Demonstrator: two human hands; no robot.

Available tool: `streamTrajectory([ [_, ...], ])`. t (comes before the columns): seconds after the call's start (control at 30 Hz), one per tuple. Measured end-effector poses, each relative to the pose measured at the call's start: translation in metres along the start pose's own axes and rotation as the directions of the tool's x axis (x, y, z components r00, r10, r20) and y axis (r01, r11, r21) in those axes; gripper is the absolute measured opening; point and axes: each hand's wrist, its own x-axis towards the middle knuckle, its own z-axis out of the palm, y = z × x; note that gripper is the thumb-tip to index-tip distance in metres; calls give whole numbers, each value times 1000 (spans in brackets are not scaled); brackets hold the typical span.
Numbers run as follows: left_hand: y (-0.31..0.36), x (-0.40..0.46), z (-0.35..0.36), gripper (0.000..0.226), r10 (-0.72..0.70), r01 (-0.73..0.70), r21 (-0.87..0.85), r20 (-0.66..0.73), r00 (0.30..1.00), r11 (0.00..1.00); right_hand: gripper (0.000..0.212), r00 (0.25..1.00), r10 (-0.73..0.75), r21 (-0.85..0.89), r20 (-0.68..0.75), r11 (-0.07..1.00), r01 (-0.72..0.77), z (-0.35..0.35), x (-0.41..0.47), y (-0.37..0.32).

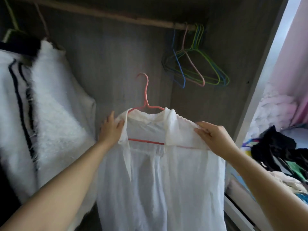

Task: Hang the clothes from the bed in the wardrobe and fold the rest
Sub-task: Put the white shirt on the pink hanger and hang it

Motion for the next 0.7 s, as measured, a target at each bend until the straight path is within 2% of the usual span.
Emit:
streamTrajectory([
  [0.07,9,4,-6,63,-92,96,-149,36,995,984,16,1000,20,41,6,999,-20,10,20,-24],
  [0.13,15,3,-5,60,-64,104,-316,134,989,943,18,1000,21,58,-8,998,-20,20,40,-50],
  [0.23,6,7,-5,59,-23,129,-444,237,971,887,20,998,16,65,-54,998,-12,32,68,-85],
  [0.33,-13,37,-23,54,-16,151,-552,242,970,820,19,994,1,33,-107,999,3,36,104,-116],
  [0.43,-33,68,-63,49,-158,135,-620,18,987,773,25,982,-17,38,-186,999,25,29,137,-150],
  [0.53,-57,91,-103,49,-348,138,-646,-209,914,751,27,966,-30,43,-258,998,42,25,163,-184],
  [0.63,-70,105,-124,49,-406,125,-637,-317,857,761,28,959,-46,16,-279,998,53,27,192,-217],
  [0.7,-68,105,-131,48,-385,126,-602,-325,864,789,28,965,-42,-21,-257,999,38,36,214,-235],
])
